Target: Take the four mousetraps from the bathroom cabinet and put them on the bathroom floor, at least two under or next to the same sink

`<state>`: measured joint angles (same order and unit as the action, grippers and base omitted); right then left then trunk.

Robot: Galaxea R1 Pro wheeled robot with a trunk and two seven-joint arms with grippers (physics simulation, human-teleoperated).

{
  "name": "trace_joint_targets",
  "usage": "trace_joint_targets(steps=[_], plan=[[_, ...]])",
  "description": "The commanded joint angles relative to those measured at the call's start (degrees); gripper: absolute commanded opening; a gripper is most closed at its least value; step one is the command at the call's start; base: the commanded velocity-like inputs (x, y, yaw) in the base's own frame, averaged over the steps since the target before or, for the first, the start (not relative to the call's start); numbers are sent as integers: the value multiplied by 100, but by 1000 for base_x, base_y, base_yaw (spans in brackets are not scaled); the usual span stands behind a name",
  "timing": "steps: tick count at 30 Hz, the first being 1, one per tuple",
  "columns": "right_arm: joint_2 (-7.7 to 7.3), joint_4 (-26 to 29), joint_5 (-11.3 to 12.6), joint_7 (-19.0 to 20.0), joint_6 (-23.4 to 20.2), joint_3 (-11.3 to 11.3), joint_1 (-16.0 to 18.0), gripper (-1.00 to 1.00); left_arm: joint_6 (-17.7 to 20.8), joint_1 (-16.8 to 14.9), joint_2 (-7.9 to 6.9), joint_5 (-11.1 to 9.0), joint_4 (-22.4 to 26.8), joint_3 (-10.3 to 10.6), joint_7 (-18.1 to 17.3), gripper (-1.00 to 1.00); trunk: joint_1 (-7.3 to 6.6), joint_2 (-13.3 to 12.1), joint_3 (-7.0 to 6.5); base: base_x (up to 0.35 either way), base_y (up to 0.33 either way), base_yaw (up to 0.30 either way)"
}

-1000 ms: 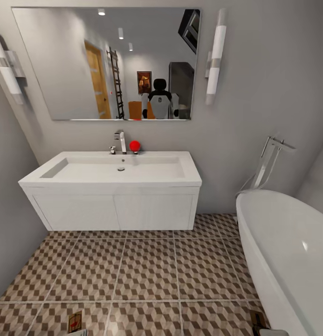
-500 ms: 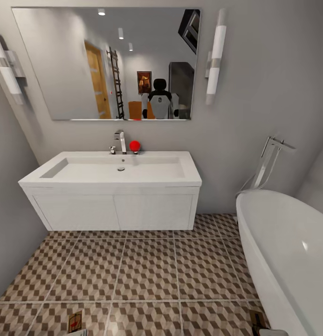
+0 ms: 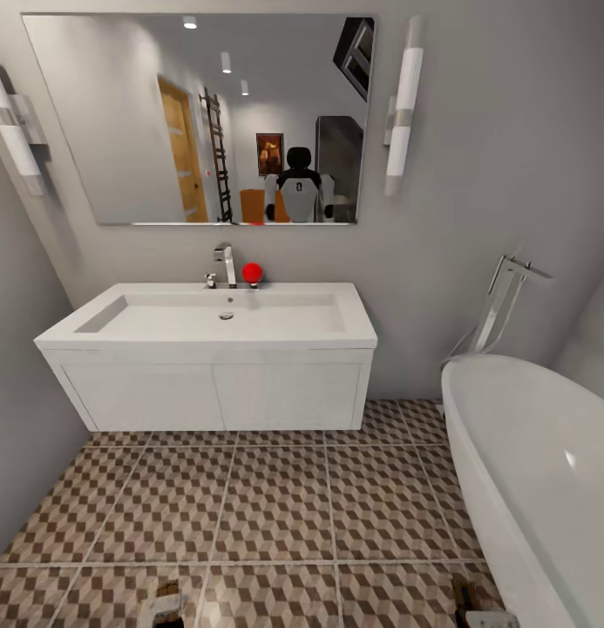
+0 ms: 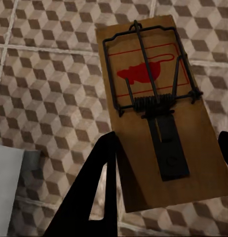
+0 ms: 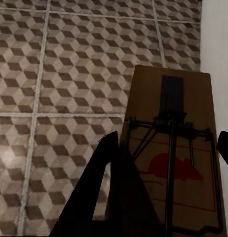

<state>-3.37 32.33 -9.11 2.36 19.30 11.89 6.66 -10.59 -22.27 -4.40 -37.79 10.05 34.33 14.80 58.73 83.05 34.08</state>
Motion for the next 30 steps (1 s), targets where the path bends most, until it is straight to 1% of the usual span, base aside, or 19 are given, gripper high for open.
trace_joint_targets(steps=[1,2,4,6,9,10,12,15,16,19,21,22,24,26,28,30], plan=[[77,56,-58,-69,-122,-13,10,-100,268,-1,-77,-37,294,41,39,-100,0,3,6,0,0,0],[132,145,-83,-147,-271,-83,15,-100,482,-3,-144,-37,539,37,41,-100,0,3,6,0,0,0],[220,411,-184,-245,-573,-274,23,-100,755,-4,-229,-36,864,33,49,-100,0,3,6,0,0,0],[346,701,-272,-292,-907,-463,34,-100,879,-12,-268,-36,1011,31,62,-100,0,3,6,0,0,0],[516,985,-320,-316,-1397,-587,139,-100,966,-35,-285,-36,1090,30,78,-100,0,3,6,0,0,0],[542,1009,-323,-317,-1466,-597,182,-100,984,-40,-286,-36,1098,30,81,-100,0,3,6,0,0,0],[639,1068,-341,-321,-1730,-621,397,-100,1100,-51,-288,-36,1181,30,88,-100,0,3,6,0,0,0],[757,1095,-360,-323,-2188,-638,768,-100,1398,-62,-335,-34,1478,24,98,-100,0,3,6,0,0,0],[775,1096,-360,-323,-2270,-639,838,-100,1446,-63,-348,-33,1546,23,99,-100,0,3,6,0,0,0],[963,1100,-363,-324,-2694,-642,1254,-100,1714,-68,-404,-30,1960,3,107,-100,0,3,6,0,0,0],[1098,1101,-368,-328,-2866,-643,1531,-100,1920,-114,-425,-29,2110,-7,114,-100,0,3,6,0,0,0],[1141,1096,-366,-330,-2947,-643,1672,-100,2061,-188,-430,-32,2147,-10,116,-100,0,3,6,0,0,0],[1194,1070,-365,-332,-3144,-644,1930,-100,2404,-399,-438,-30,2155,-12,118,-100,0,3,6,0,0,0],[1221,1046,-364,-331,-3292,-644,2100,-100,2646,-547,-443,-28,2087,-13,119,-100,0,3,6,0,0,0],[1235,1056,-364,-323,-3349,-649,2174,-100,2736,-616,-448,-28,2061,-14,117,-100,0,3,6,0,0,0],[1245,1091,-368,-310,-3372,-706,2205,-100,2705,-645,-448,-27,2092,-11,108,-100,0,3,6,0,0,0]])
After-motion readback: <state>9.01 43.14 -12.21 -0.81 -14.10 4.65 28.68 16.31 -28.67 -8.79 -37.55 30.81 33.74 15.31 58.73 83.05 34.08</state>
